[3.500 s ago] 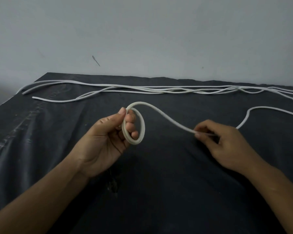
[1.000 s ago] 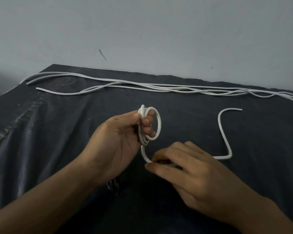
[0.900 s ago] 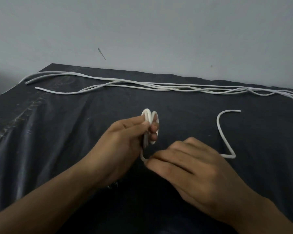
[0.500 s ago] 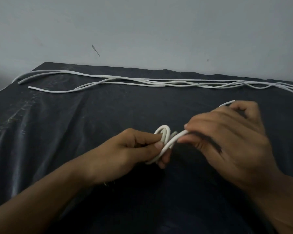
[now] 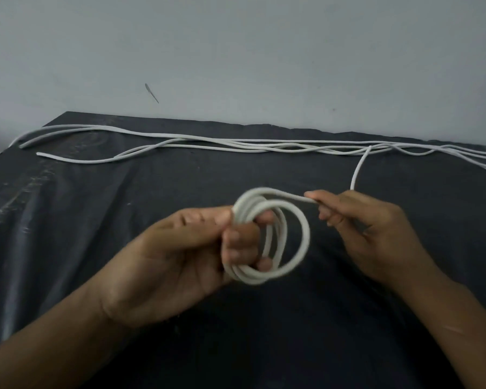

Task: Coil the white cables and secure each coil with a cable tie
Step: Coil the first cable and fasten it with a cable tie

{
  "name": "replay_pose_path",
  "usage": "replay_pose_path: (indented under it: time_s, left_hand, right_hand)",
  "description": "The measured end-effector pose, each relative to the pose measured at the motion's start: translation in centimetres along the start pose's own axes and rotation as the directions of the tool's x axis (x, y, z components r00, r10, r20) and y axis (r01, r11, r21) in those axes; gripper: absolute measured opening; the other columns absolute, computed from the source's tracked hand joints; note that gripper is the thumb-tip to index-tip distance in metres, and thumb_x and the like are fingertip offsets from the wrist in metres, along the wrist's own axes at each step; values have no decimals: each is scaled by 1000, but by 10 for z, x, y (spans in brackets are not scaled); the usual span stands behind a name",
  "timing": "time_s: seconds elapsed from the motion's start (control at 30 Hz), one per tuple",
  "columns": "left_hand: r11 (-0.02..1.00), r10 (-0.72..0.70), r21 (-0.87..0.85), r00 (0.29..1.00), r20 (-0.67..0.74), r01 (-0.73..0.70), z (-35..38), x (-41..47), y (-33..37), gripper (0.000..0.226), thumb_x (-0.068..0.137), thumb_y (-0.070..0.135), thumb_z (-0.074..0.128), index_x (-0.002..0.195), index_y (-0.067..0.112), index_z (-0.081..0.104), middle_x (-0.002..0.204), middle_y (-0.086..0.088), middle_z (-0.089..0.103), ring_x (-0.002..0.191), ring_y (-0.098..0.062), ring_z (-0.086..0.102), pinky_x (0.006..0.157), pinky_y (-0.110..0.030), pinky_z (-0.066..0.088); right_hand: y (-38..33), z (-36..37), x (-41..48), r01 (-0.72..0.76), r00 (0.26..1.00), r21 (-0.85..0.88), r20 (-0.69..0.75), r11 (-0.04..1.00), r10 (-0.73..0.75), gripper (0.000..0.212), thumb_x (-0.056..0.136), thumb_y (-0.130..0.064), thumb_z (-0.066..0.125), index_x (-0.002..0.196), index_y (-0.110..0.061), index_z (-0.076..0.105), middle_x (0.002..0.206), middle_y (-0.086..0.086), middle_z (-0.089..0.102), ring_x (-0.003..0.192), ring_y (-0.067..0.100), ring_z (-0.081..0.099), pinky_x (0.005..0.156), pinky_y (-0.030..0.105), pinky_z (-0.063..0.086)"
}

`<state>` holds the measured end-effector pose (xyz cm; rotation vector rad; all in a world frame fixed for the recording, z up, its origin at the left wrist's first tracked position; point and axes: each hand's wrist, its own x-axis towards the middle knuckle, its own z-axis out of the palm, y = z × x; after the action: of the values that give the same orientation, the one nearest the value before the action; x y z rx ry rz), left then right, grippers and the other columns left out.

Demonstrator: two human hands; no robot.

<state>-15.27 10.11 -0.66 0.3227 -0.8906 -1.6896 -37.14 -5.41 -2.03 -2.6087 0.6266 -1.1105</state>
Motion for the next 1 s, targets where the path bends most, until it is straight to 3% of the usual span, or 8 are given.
replay_pose_path:
  time_s: [0.17,0.23,0.33,0.5,0.7,0.83,0.9,1.0]
  left_hand:
    - [974,140,-153,975,-173,-167,-11,0,19,34,102,8,36,126,-14,46,88,-9,52,80,-19,55,109,-39,34]
    - [959,198,-153,952,-231,-237,-18,0,24,32,101,9,40,123,-12,51,86,-8,55,79,-17,57,108,-39,37]
    - [939,301,-64,899,-319,-337,-29,-1,28,30,96,10,47,119,-8,56,83,-1,57,75,-11,59,102,-36,45]
    - [886,448,318,804,-392,-339,-42,0,20,28,94,13,49,117,-3,53,86,-3,58,79,-11,59,95,-31,45]
    - [331,502,941,831,-239,71,-30,-1,-3,24,95,28,50,84,17,68,78,2,66,78,-8,61,76,-24,48]
    - [236,391,963,895,-214,128,-17,-1,-12,25,97,30,46,88,16,65,75,0,65,70,-15,61,68,-36,52]
    - [305,293,947,936,-195,101,-13,-2,-13,30,99,28,44,99,9,66,86,-12,68,83,-29,65,78,-49,51]
    - [549,156,831,967,-202,85,-9,-5,-14,42,99,31,43,110,-5,61,89,-24,62,82,-31,59,78,-42,44]
  right_hand:
    - [10,-6,-1,-159,987,-128,-47,979,154,23,100,-18,54,119,-14,65,87,-10,70,76,-2,62,85,40,51]
    - [1,-3,-4,-250,966,-91,-88,964,243,10,94,-20,63,104,-17,62,83,-15,68,77,-4,62,89,25,49]
    - [-27,5,-6,-166,986,-66,17,984,168,4,92,-18,67,91,-19,63,76,-14,65,73,-6,62,68,2,41]
    - [-72,25,-11,60,952,-49,304,997,-42,12,95,-28,52,98,-20,61,86,-9,56,72,11,57,63,34,51]
    - [-83,19,-7,385,892,-130,305,914,-333,17,97,-17,56,101,-9,71,84,1,60,71,17,53,62,33,45]
    - [-78,17,-7,462,885,-167,141,871,-443,16,97,-15,64,107,-8,74,87,4,67,73,19,58,64,36,44]
    - [-77,16,-5,423,903,-144,-8,894,-429,13,94,-17,69,101,-9,78,86,4,69,71,20,61,64,38,45]
    - [-74,12,-4,309,938,-37,-153,950,-311,12,89,-20,75,93,-9,77,89,0,71,76,15,64,67,37,47]
